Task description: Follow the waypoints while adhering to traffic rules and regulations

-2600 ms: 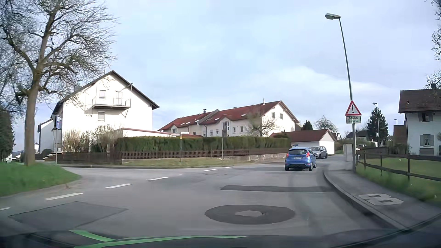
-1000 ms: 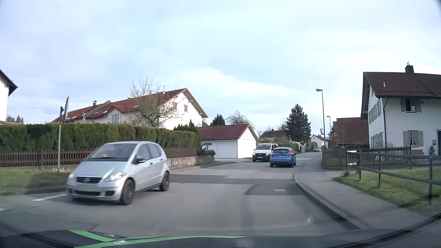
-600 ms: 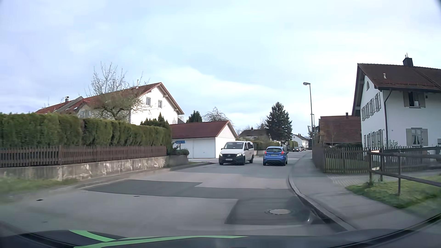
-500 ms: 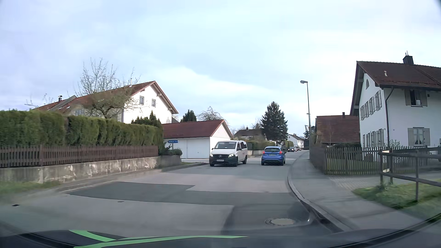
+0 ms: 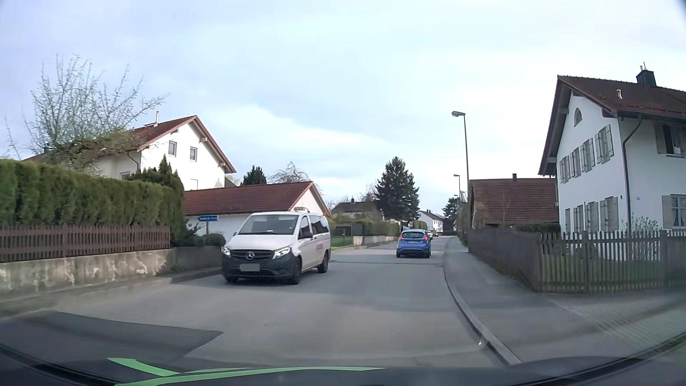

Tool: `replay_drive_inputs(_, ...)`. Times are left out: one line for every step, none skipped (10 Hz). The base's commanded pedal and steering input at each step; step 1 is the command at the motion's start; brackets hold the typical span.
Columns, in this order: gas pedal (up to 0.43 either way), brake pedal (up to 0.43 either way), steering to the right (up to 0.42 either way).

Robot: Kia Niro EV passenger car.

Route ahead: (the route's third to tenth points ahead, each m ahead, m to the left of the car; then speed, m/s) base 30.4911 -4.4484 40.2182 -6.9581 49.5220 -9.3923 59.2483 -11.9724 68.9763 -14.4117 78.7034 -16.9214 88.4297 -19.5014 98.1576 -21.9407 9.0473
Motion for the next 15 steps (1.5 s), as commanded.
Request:
replay_drive_inputs(0.197,0.000,0.059)
replay_drive_inputs(0.197,0.000,0.058)
replay_drive_inputs(0.197,0.000,0.056)
replay_drive_inputs(0.197,0.000,0.054)
replay_drive_inputs(0.209,0.000,0.053)
replay_drive_inputs(0.209,0.000,0.051)
replay_drive_inputs(0.209,0.000,0.049)
replay_drive_inputs(0.209,0.000,0.047)
replay_drive_inputs(0.209,0.000,0.045)
replay_drive_inputs(0.209,0.000,0.045)
replay_drive_inputs(0.209,0.000,0.045)
replay_drive_inputs(0.209,0.000,0.045)
replay_drive_inputs(0.209,0.000,0.045)
replay_drive_inputs(0.209,0.000,0.045)
replay_drive_inputs(0.209,0.000,0.044)
